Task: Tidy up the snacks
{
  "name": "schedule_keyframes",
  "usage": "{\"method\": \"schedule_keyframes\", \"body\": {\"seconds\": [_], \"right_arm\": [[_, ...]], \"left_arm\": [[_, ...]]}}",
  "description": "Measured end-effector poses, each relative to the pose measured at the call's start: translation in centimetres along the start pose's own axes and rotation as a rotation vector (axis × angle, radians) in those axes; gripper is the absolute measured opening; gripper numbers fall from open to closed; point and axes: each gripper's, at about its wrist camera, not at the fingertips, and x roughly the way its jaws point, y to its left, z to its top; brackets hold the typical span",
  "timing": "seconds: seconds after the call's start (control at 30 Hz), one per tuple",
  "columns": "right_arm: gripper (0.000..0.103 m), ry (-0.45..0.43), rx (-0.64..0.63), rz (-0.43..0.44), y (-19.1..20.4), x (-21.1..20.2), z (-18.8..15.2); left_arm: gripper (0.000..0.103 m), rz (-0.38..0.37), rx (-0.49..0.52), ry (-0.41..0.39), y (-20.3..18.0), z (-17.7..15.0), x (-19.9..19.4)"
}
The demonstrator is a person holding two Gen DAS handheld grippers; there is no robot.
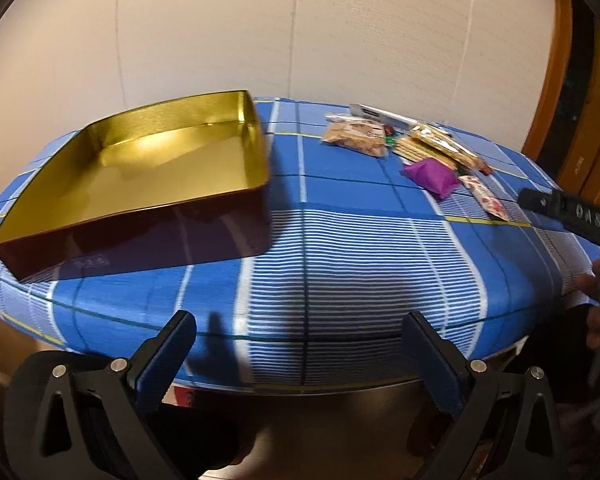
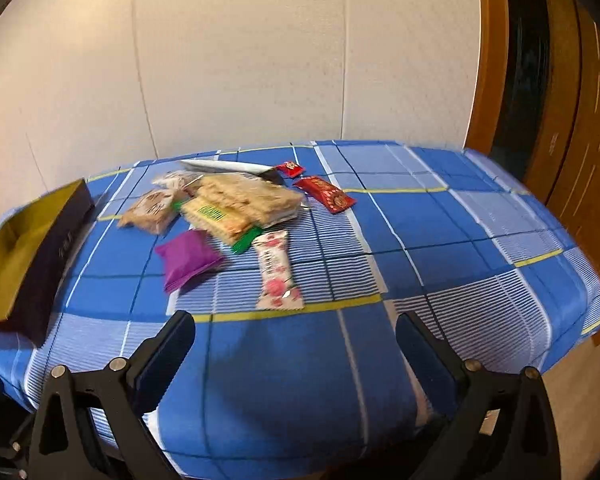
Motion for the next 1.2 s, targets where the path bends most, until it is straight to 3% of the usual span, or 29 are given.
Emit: {"method": "schedule_keyframes", "body": {"seconds": [0.07, 0.17, 0.37, 0.6, 1.2], "right_arm": [[0.100, 0.005, 0.023, 0.033, -0.9, 0.4, 0.4], [0.087, 0.004, -0.002, 0.050, -1.3, 1.2, 0.9], [0.069, 0.014, -0.071, 0.080, -1.0, 3.0, 1.2], [0.068, 0.025, -0.080, 0.121, -0.9, 4.6, 1.6], [0.068, 0.013, 0.052, 0.102, -3.6, 4.7, 1.4]], "left_arm": [[0.103, -0.022, 0.023, 0.004, -0.5, 0.0, 0.1], [0.103, -0.043, 0.054, 0.020, -1.2, 0.1, 0.3], [0.103, -0.027, 0.083, 0.033, -2.0, 0.7, 0.8], [0.103, -0.009, 0.100, 0.027, -2.8, 1.8, 0.8], [0.103, -0.085, 0.166, 0.046, -5.8, 3.6, 1.6]]}}
